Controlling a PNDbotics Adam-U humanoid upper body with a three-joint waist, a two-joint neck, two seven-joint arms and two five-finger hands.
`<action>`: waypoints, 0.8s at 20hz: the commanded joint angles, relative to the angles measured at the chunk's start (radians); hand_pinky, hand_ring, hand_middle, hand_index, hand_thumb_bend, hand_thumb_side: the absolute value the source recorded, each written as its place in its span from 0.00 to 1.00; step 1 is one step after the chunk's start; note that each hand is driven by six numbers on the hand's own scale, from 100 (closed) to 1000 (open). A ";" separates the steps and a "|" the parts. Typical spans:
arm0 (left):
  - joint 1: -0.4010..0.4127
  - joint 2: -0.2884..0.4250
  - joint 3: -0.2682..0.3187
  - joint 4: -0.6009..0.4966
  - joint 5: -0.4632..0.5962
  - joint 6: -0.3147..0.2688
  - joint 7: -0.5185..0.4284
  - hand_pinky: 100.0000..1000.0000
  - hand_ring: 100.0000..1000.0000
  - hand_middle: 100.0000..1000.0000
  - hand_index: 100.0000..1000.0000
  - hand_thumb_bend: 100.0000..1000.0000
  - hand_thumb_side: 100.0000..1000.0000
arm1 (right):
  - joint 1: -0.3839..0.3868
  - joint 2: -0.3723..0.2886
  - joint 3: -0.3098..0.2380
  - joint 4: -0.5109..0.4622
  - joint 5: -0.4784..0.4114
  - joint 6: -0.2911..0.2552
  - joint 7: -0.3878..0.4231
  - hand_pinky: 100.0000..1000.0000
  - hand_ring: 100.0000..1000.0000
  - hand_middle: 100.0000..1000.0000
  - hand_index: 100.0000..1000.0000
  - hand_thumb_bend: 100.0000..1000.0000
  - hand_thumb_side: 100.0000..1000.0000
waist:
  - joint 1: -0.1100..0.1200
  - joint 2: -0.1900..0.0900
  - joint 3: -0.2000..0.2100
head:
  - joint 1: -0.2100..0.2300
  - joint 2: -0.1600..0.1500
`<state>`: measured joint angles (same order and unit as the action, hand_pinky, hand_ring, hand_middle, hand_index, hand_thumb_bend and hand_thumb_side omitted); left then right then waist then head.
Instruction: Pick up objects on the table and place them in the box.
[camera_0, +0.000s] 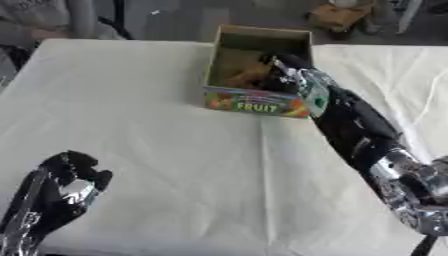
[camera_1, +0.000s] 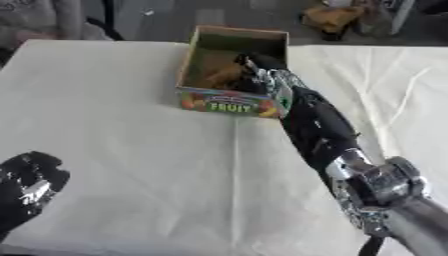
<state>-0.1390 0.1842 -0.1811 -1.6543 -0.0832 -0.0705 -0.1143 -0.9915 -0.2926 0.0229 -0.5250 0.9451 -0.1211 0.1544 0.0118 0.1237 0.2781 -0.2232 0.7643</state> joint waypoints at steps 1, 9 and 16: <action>-0.011 0.005 -0.001 -0.017 -0.001 -0.001 -0.004 0.52 0.48 0.51 0.53 0.54 0.33 | -0.024 -0.007 0.000 -0.008 0.016 -0.028 0.058 0.84 0.84 0.88 0.95 0.00 0.55 | 0.002 -0.013 -0.001 | 0.000 0.006; -0.009 0.007 0.002 -0.014 -0.005 0.000 -0.005 0.52 0.48 0.51 0.53 0.55 0.33 | -0.044 -0.040 -0.026 -0.057 -0.045 -0.042 0.194 0.88 0.85 0.90 0.97 0.00 0.73 | -0.003 -0.013 -0.012 | 0.007 0.006; -0.007 0.008 0.003 -0.013 -0.007 0.000 -0.004 0.52 0.48 0.51 0.53 0.55 0.33 | -0.051 -0.056 -0.015 -0.085 -0.089 -0.040 0.267 0.91 0.88 0.91 0.98 0.00 0.79 | -0.005 -0.011 -0.017 | 0.012 0.006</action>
<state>-0.1397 0.1841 -0.1809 -1.6541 -0.0880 -0.0689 -0.1160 -1.0122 -0.3187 0.0071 -0.5786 0.8657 -0.1587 0.4099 0.0042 0.1245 0.2616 -0.2132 0.7643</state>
